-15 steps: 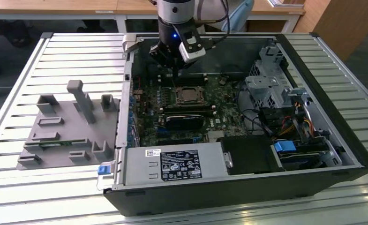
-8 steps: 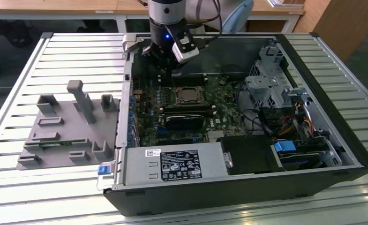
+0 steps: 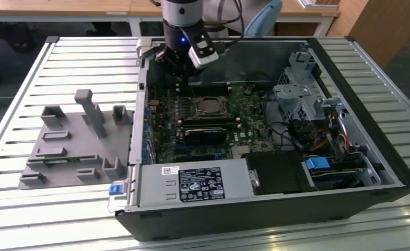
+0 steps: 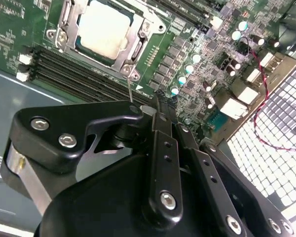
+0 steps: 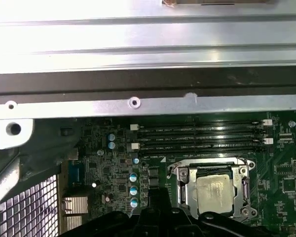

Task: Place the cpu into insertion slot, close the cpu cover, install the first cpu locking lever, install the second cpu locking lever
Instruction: 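Install the first cpu locking lever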

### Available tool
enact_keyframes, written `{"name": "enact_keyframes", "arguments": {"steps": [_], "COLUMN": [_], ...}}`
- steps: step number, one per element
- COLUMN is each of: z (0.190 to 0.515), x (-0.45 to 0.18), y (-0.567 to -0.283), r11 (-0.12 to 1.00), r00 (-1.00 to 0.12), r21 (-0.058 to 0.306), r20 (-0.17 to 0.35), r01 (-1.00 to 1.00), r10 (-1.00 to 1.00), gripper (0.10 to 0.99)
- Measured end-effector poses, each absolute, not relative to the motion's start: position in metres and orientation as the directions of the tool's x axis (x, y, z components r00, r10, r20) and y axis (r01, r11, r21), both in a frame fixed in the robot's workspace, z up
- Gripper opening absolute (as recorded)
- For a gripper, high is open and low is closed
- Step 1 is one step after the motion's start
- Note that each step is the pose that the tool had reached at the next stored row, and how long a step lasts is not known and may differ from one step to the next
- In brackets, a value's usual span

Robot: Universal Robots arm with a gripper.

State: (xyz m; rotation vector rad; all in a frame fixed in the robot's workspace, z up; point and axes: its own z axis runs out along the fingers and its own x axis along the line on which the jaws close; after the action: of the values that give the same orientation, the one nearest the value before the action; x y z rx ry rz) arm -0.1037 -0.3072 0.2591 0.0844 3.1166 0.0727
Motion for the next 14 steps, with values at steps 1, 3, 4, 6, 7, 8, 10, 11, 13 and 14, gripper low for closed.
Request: {"name": "enact_keyframes", "arguments": {"steps": [1,3,4,6,7,8,10,11,13,14], "z": [0.259,0.259,0.259,0.258,0.258,0.258,0.258,0.258,0.258,0.258], "x": [-0.104,-0.104,-0.104,-0.104,-0.104,-0.104,-0.104,-0.104,-0.104,-0.103], "y": [-0.306,-0.303,-0.302,-0.3,-0.299,-0.298,-0.296,-0.294,-0.293,-0.293], "r11": [0.998,0.998,0.998,0.998,0.998,0.998,0.998,0.998,0.998,0.998], "r00": [-0.998,-0.998,-0.999,-0.999,-0.999,-0.999,-0.999,-0.999,-0.999,-0.999], "r21": [0.047,0.047,0.047,0.047,0.047,0.047,0.047,0.047,0.047,0.047], "r20": [-0.022,-0.022,-0.022,-0.022,-0.022,-0.022,-0.022,-0.022,-0.022,-0.022], "r01": [0.052,0.05,0.049,0.048,0.048,0.047,0.046,0.046,0.045,0.045], "r10": [0.053,0.051,0.05,0.049,0.049,0.048,0.047,0.047,0.046,0.046], "gripper": [0.106,0.106,0.106,0.106,0.106,0.106,0.106,0.106,0.106,0.106]}}
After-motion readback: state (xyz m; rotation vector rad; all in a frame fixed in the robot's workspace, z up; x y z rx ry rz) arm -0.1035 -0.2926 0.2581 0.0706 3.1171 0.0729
